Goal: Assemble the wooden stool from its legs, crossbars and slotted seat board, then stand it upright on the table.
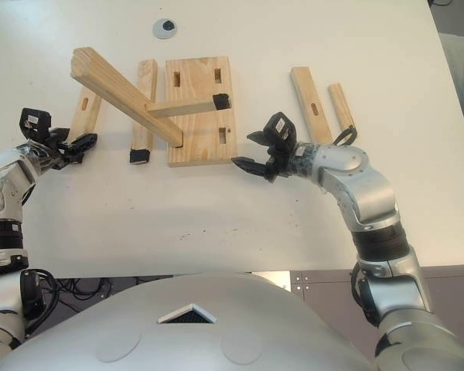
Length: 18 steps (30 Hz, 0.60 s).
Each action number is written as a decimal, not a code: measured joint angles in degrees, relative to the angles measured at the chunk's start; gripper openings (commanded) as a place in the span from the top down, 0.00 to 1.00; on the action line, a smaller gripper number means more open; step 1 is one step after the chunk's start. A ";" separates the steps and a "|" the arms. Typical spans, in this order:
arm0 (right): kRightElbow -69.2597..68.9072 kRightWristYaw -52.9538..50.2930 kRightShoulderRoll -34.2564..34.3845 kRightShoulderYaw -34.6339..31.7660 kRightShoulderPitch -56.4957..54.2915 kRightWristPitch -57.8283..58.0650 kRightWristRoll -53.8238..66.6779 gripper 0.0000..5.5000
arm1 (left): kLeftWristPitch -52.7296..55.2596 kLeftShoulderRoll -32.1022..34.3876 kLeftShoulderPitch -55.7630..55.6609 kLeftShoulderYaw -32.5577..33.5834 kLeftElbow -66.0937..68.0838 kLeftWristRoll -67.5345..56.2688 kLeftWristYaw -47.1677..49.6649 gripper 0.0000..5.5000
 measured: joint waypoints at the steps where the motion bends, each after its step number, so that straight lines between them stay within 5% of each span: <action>1: 0.70 -0.85 1.63 -1.10 -0.88 -0.18 0.03 0.38 | -0.14 -0.10 -0.05 0.05 0.07 -0.02 0.01 0.52; 5: 9.63 -10.99 8.25 -10.37 -7.42 -1.30 0.93 0.38 | -6.49 -3.17 0.11 -0.33 -0.77 -0.33 -0.86 0.63; 10: 21.63 -21.41 10.70 -24.37 -16.20 -0.87 5.01 0.38 | -11.81 -4.31 -3.67 2.40 -1.89 -0.82 0.96 0.64; 18: 25.80 -10.95 10.09 -27.11 -29.32 4.45 13.75 0.38 | -6.26 -4.64 -24.42 8.13 -9.49 -17.53 -3.77 0.64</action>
